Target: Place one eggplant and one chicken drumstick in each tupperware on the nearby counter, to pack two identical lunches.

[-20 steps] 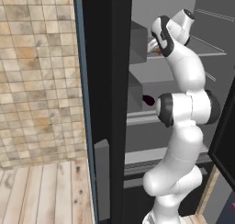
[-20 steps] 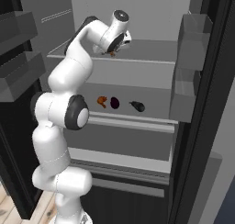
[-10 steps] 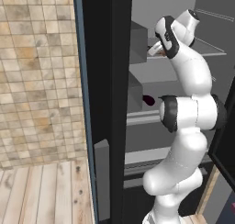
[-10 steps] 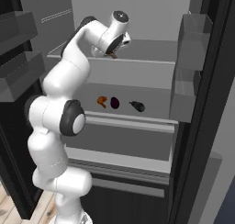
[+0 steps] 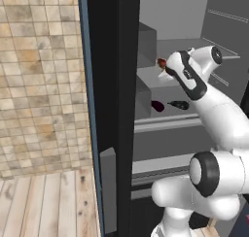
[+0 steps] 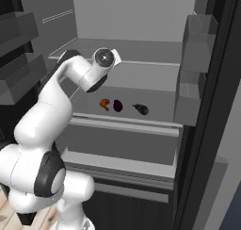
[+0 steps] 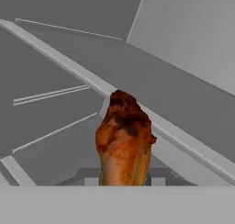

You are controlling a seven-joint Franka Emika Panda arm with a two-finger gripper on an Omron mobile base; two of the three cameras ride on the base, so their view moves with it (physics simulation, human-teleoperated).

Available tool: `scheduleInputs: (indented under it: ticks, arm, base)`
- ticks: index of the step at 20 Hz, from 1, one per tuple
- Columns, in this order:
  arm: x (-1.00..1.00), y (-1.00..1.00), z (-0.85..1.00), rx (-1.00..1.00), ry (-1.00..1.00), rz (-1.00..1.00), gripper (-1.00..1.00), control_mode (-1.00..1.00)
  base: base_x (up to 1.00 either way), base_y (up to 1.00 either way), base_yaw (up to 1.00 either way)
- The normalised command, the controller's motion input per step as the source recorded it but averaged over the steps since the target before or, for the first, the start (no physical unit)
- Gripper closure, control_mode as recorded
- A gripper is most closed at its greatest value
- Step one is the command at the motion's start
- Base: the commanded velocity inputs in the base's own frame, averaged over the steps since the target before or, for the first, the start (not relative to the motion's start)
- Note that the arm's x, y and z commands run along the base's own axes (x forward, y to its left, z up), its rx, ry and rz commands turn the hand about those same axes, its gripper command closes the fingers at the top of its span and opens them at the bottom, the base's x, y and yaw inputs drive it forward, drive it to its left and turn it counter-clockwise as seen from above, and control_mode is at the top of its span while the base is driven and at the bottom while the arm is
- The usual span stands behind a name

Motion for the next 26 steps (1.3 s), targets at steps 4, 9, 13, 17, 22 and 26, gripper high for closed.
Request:
scheduleInputs:
  ticks: [4, 9, 13, 17, 22, 26]
  arm:
    - [-1.00, 0.07, 0.25, 0.00, 0.00, -0.02, 1.00, -1.00]
    - [-1.00, 0.00, 0.50, -0.02, 0.00, -0.01, 1.00, -1.00]
    - [-0.91, 0.00, 0.40, -0.08, 0.00, -0.02, 1.00, -1.00]
    - [-0.51, -0.09, 0.00, -0.05, 0.07, -0.15, 1.00, -1.00]
    - [-0.08, -0.08, -0.04, -0.03, 0.07, -0.10, 1.00, 1.00]
    - [0.00, 0.00, 0.00, 0.00, 0.00, 0.00, 1.00, 1.00]
  base:
    - [0.00, 0.00, 0.00]
    - [0.00, 0.00, 0.00]
    - [0.00, 0.00, 0.00]
    - [0.00, 0.00, 0.00]
    - [-0.22, -0.18, -0.13]
    - [-0.56, -0.26, -0.17]
